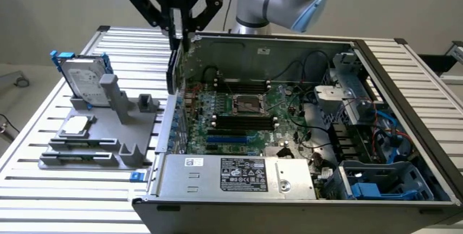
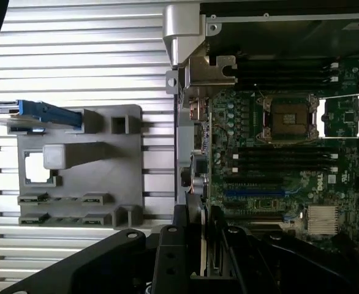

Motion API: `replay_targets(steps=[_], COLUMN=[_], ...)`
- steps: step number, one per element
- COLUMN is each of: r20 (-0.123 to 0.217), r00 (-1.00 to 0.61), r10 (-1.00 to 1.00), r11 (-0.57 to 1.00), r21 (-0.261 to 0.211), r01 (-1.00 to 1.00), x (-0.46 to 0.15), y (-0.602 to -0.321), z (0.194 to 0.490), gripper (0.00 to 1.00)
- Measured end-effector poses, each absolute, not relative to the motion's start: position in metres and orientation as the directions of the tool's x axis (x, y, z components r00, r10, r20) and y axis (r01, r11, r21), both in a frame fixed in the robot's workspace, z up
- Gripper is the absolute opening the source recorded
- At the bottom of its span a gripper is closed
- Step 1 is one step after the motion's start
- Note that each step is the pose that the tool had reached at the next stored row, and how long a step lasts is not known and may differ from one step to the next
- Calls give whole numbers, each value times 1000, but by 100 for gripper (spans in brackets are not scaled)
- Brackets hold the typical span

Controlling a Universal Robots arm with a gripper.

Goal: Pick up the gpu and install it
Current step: 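Pick up the gpu and move the gpu toward the slot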

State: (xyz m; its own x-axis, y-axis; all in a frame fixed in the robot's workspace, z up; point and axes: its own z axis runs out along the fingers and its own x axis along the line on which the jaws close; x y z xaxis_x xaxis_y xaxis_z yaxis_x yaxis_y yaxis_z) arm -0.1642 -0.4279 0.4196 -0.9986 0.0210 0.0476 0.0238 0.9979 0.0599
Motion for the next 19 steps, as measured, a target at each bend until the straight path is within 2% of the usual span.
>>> replay_targets(steps=[10,19], r20=[48,48], r00=[-999,-999], r10=[21,21], r11=[998,998], r21=[60,50], r01=[24,23], x=[-119,-78], y=[-428,-428], z=[419,404], gripper=[27,27])
